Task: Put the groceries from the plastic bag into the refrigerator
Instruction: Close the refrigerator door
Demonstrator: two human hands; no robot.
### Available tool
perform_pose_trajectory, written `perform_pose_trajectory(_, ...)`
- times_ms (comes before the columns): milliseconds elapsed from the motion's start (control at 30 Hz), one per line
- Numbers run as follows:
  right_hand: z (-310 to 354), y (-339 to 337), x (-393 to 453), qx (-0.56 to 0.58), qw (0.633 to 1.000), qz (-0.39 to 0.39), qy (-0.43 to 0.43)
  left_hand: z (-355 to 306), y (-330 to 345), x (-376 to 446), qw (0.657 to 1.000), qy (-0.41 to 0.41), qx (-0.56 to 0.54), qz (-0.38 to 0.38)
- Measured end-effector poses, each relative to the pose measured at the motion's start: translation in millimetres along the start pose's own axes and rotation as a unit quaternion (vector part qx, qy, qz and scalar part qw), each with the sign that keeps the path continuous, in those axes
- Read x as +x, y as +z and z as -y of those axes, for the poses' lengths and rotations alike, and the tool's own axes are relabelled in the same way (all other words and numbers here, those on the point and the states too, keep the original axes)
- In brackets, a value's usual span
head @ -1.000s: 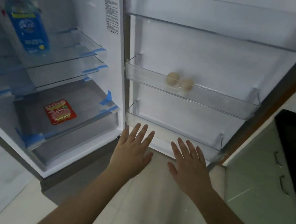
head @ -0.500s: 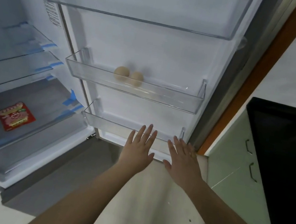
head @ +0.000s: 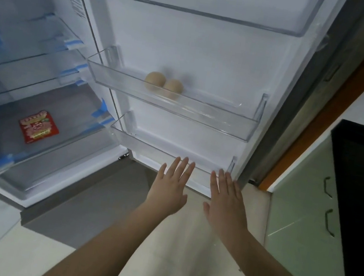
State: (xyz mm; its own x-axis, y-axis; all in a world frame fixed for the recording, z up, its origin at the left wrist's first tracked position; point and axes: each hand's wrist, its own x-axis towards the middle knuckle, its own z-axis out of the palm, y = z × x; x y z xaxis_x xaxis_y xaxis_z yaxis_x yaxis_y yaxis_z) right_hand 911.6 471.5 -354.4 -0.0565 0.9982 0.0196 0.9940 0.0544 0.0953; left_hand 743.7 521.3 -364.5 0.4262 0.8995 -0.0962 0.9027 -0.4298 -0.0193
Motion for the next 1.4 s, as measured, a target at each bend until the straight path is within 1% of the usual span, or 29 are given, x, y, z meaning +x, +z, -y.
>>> perform_pose_trajectory(100, 6, -4, -7, 0.016, 1.0, 0.01, -0.013, -7, 1, -9, 1.0, -0.024, -0.003, -0.003)
perform_pose_trajectory(167, 9, -9, -13, 0.022, 1.0, 0.002, -0.021, -10, 3, -15, 0.999, -0.038, -0.01, -0.012)
perform_pose_trajectory(333, 23, -16, -28, 0.025, 0.998, 0.016, -0.059, -3, 9, -36, 0.998, -0.056, -0.019, -0.022)
perform_pose_trajectory(400, 30, -14, -37, 0.023, 0.996, 0.012, -0.082, 2, 12, -45, 0.997, -0.064, -0.022, -0.023)
perform_pose_trajectory(500, 44, -14, -51, 0.016, 0.995, -0.024, -0.099, 9, 15, -63, 0.996, -0.07, -0.043, -0.017)
perform_pose_trajectory(600, 60, -12, -62, 0.028, 0.989, -0.015, -0.143, 18, 16, -82, 0.995, -0.082, -0.049, -0.017)
perform_pose_trajectory(700, 79, -9, -72, 0.033, 0.985, 0.017, -0.167, 26, 19, -101, 0.993, -0.1, -0.059, -0.026)
perform_pose_trajectory(767, 91, -10, -80, 0.04, 0.983, 0.014, -0.18, 33, 22, -116, 0.991, -0.117, -0.062, -0.026)
perform_pose_trajectory(833, 103, -11, -88, 0.044, 0.976, -0.004, -0.212, 38, 27, -131, 0.988, -0.14, -0.061, -0.024)
perform_pose_trajectory(933, 120, -13, -96, 0.058, 0.961, -0.009, -0.269, 41, 32, -154, 0.982, -0.171, -0.075, -0.04)
perform_pose_trajectory(1033, 136, -14, -99, 0.106, 0.949, 0.016, -0.297, 43, 33, -176, 0.978, -0.179, -0.082, -0.06)
perform_pose_trajectory(1100, 144, -14, -102, 0.147, 0.936, 0.013, -0.321, 48, 34, -191, 0.977, -0.184, -0.077, -0.073)
perform_pose_trajectory(1200, 149, -20, -111, 0.201, 0.919, 0.004, -0.339, 59, 37, -210, 0.972, -0.203, -0.095, -0.072)
perform_pose_trajectory(1333, 152, -26, -133, 0.215, 0.909, -0.018, -0.357, 73, 35, -231, 0.978, -0.17, -0.108, -0.059)
perform_pose_trajectory(1400, 156, -29, -142, 0.219, 0.907, -0.036, -0.358, 79, 30, -241, 0.973, -0.19, -0.121, -0.053)
